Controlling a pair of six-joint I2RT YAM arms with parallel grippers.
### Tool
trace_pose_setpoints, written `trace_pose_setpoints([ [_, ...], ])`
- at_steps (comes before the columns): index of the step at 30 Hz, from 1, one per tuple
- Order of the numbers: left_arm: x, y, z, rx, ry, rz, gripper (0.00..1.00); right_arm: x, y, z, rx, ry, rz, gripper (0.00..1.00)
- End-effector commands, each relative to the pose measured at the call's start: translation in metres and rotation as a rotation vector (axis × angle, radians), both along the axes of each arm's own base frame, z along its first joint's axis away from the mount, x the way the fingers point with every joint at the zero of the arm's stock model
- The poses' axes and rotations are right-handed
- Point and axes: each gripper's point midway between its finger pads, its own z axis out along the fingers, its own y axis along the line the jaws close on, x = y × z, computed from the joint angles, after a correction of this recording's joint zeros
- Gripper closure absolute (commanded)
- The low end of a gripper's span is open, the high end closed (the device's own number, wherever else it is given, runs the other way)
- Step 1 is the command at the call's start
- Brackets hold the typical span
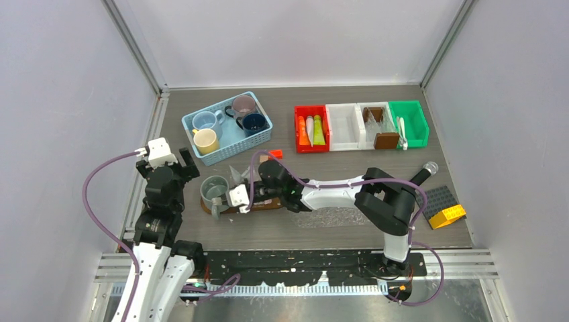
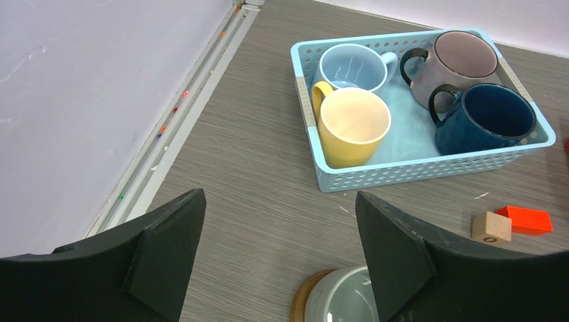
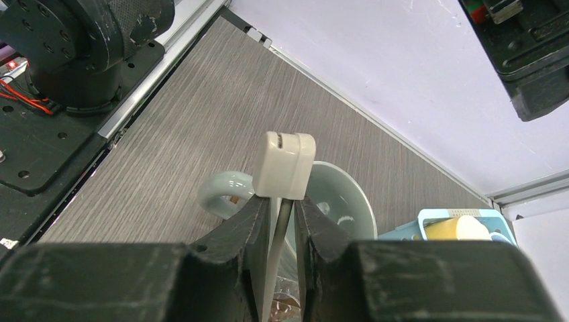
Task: Prepare toiletry sets of a toothbrush and toothpaste on the tray
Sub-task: Place the toothbrush in the toothpaste holder.
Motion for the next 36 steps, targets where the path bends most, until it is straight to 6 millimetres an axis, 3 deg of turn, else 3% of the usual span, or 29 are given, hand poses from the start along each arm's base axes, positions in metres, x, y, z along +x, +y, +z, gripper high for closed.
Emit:
trace_pose_setpoints([
  [1, 0.004, 0.0, 0.01, 0.006, -0.044, -0.006, 0.15, 0.002, 0.001, 0.013, 0.052, -0.02, -0.009, 0.74],
  [19, 0.004, 0.0, 0.01, 0.014, -0.045, -0.01, 0.16, 0.0, -0.007, 0.018, 0.06, -0.031, 0.0, 0.82],
  [30, 0.004, -0.001, 0.009, 0.023, -0.043, -0.017, 0.16, 0.003, -0.017, 0.025, 0.122, 0.011, 0.0, 0.79],
  [36, 0.005, -0.001, 0.007, 0.028, -0.036, -0.019, 0.17, -0.001, -0.017, 0.034, 0.161, 0.027, 0.018, 0.83],
])
